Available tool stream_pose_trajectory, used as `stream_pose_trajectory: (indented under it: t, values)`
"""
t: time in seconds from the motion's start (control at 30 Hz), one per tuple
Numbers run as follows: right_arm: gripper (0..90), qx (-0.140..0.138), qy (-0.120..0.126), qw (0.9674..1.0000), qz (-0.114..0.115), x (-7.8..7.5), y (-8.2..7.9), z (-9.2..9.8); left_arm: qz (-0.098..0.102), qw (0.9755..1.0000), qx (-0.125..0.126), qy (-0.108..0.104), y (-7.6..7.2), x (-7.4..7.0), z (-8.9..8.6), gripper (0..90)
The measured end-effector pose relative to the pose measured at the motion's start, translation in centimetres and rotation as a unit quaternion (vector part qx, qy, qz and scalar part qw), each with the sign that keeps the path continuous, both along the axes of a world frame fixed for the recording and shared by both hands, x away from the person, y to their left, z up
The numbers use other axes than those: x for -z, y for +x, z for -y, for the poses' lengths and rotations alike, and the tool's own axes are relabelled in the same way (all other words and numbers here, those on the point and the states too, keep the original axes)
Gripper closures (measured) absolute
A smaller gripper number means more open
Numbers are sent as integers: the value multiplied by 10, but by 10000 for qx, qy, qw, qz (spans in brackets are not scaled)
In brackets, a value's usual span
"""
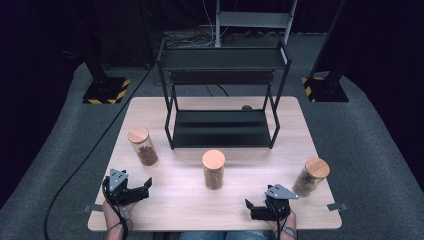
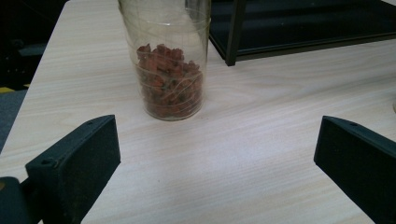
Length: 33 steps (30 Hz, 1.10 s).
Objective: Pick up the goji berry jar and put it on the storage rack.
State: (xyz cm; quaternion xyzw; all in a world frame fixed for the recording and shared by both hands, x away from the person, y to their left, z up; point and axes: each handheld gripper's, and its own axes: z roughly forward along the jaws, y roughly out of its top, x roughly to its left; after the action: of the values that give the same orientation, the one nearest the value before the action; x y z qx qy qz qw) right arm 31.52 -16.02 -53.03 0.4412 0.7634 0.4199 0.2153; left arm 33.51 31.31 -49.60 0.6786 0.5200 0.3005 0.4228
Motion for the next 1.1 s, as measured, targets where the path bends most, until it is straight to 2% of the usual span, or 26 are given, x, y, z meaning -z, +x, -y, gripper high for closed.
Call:
stream_pose_trajectory:
  t: [0.07,0.23,0.37,0.77,1.1]
  values:
    - [0,-42,-40,9999,-85,0,2,-1,7,10000,-13,-8,3,0,1,0]
    - [1,-111,143,9996,-209,0,4,3,9,9999,-95,-54,12,2,5,0]
    - [2,-75,110,9997,-222,0,4,2,43,9997,-218,-96,20,5,6,0]
    - [2,-26,3,9997,-224,1,4,1,110,9995,-297,-63,38,3,12,0]
    - [4,0,67,9997,-238,1,5,2,114,9991,-390,-127,55,3,12,0]
